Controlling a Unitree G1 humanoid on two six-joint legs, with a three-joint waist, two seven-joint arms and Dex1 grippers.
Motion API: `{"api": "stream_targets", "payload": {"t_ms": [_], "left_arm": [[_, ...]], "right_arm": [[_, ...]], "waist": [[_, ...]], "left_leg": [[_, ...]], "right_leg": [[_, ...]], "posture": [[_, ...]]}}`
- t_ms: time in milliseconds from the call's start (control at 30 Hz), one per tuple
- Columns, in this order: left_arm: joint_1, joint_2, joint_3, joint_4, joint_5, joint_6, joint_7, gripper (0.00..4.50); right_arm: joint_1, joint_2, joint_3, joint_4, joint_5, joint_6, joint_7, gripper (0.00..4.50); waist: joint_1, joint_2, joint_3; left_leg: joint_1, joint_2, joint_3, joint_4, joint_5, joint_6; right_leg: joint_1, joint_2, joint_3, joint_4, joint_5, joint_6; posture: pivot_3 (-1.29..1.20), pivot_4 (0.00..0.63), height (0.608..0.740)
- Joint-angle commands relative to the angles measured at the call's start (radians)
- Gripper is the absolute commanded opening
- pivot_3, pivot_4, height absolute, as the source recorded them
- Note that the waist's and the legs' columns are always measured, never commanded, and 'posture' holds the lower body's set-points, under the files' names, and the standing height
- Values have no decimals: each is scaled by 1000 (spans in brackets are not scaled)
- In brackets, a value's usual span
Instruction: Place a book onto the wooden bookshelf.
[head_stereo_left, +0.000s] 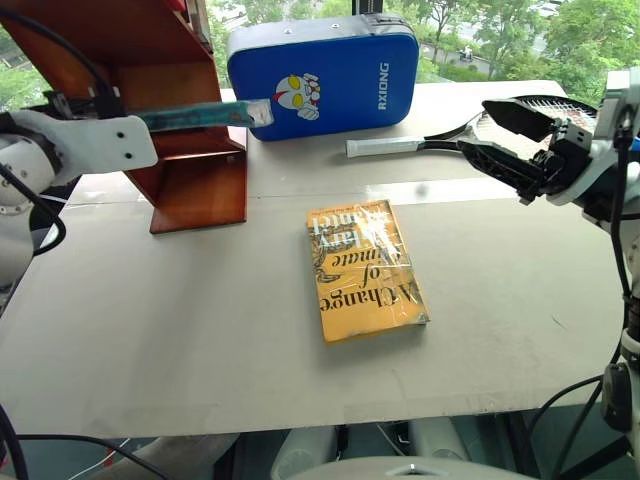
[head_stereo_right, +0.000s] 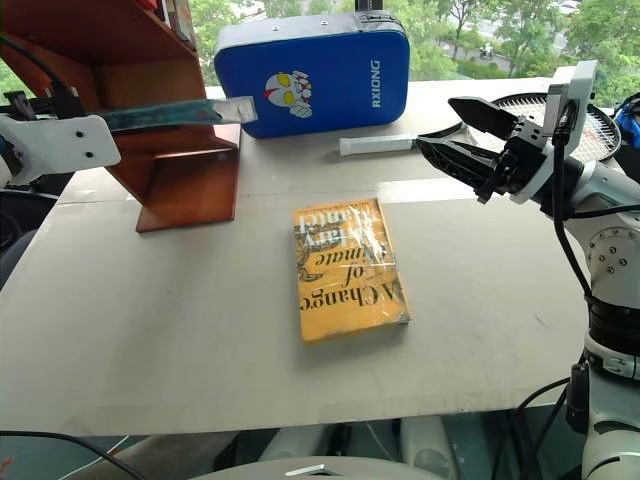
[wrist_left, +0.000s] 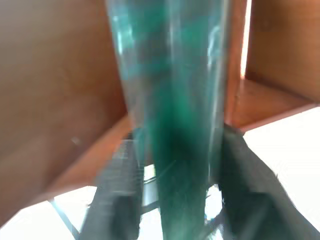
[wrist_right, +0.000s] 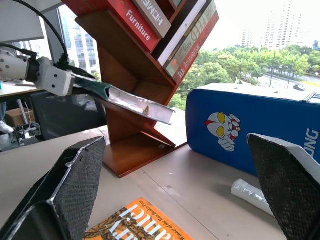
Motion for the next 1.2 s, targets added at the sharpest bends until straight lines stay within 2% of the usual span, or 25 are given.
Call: {"api": "stream_targets", "payload": {"t_ms": [33,67,100,267,433,500,633,700,800,933,967,1033,1200], "left_arm": [[-5,33,56,-23,16,34,0,3919],[0,34,63,-26,16,43,-1,4378],[4,36,68,-30,17,52,-1,4479],[65,10,155,-113,5,120,-7,4479],[166,-77,320,-310,-57,196,-57,4479],[191,-161,371,-391,-124,227,-60,4479],[286,-410,436,-506,-305,252,-48,4479],[362,-530,430,-541,-427,253,-72,4479],[463,-762,387,-610,-687,353,-88,4479],[592,-912,293,-598,-826,387,-81,4479],[620,-933,274,-580,-839,383,-73,4479],[692,-929,219,-523,-777,272,-68,4479],[808,-905,168,-411,-699,100,-32,4479]], "right_arm": [[-6,3,-25,-31,6,-24,-1,4500],[-8,4,-25,-27,5,-26,0,4500],[-10,6,-25,-23,5,-28,1,4500],[-13,15,-20,4,-4,-39,16,4500],[-3,0,7,54,-59,-84,77,4500],[21,-17,12,92,-110,-133,117,4500],[120,-41,5,127,-182,-213,174,4500],[191,-42,7,137,-227,-269,194,4500],[313,-13,-9,151,-271,-325,171,4500],[508,22,-32,155,-320,-386,137,4500],[555,32,-38,152,-329,-395,125,4500],[639,45,-38,160,-368,-443,115,4500],[718,53,-53,200,-413,-531,105,4500]], "waist": [[0,0,0],[-1,0,0],[-1,0,0],[-2,0,0],[-1,0,0],[0,0,0],[8,1,-1],[9,1,-1],[10,1,-1],[23,0,-1],[25,1,-2],[27,1,-2],[21,4,-2]], "left_leg": [[0,0,0,0,0,0],[0,0,0,0,0,0],[0,0,0,0,0,0],[0,0,0,0,0,0],[0,0,0,0,0,0],[0,0,0,0,0,0],[0,0,0,3,0,0],[1,0,1,3,0,0],[1,0,1,4,0,0],[2,0,0,8,0,0],[3,0,0,8,0,0],[5,0,0,8,0,0],[15,1,4,6,-1,0]], "right_leg": [[0,0,0,0,0,0],[0,0,0,0,0,0],[0,0,0,0,0,0],[0,0,0,0,0,0],[0,0,0,0,0,0],[0,0,0,0,0,0],[1,-1,-2,0,0,0],[1,-1,-1,1,0,0],[2,-1,-1,1,0,0],[4,-1,-1,4,0,0],[5,-1,-1,4,0,0],[7,-1,-1,4,0,0],[15,1,4,3,0,0]], "posture": [[0,150,740],[0,150,740],[0,150,740],[0,150,740],[0,150,740],[0,150,740],[0,150,740],[0,150,740],[0,150,740],[0,150,740],[0,150,740],[0,150,740],[0,150,740]]}}
